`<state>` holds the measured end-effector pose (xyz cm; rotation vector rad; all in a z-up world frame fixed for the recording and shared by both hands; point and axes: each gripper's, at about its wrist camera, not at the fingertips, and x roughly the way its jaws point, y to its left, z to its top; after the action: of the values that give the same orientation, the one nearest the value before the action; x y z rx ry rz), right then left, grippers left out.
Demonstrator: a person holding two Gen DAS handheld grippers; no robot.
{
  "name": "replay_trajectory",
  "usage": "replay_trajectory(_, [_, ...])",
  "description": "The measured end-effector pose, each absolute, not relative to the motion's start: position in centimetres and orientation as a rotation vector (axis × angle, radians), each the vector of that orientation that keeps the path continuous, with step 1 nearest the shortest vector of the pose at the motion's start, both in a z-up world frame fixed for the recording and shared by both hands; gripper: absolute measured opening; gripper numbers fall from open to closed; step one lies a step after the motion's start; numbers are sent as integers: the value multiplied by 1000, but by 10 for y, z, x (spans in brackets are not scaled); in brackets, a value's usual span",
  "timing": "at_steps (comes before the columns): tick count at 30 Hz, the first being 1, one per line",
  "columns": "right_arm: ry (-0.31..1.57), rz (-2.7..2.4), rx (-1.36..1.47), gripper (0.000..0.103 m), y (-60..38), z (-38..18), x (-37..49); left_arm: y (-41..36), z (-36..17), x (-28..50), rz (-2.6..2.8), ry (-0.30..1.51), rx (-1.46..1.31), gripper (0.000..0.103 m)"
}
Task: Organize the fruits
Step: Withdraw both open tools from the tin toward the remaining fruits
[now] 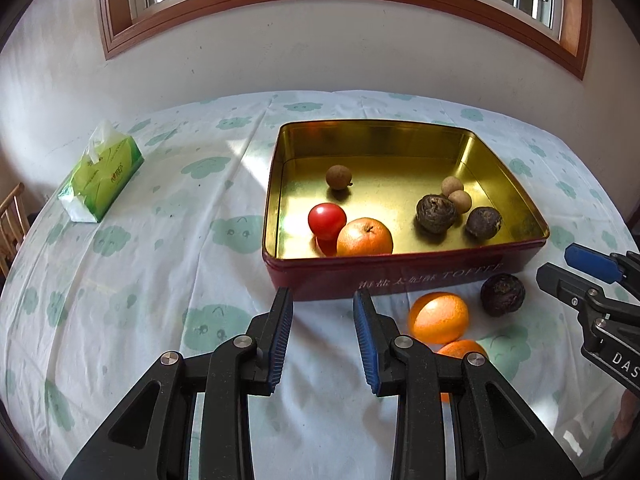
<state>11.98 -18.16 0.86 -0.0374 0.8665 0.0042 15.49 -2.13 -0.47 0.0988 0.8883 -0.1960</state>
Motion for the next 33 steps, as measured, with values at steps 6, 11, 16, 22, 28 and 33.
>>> replay_trajectory(6, [901,5,-42,44,-174,-8,100,-9,-18,137,-177,912,89,33])
replay_trajectory(11, [919,26,-27,44,-166,-18,84,0,-26,120,-173,923,89,33])
replay_trajectory(16, [927,42,-24,44,-156,-24,69,8,-30,104,-171,924,88,33])
replay_trajectory(22, [943,71,-33,44,-141,-32,56,18,-35,89,-168,922,63,33])
replay_trajectory(28, [939,97,-69,44,-121,-32,49,27,-32,80,-163,907,43,33])
replay_trajectory(33, [946,114,-84,44,-110,-36,52,35,-31,77,-154,901,28,33])
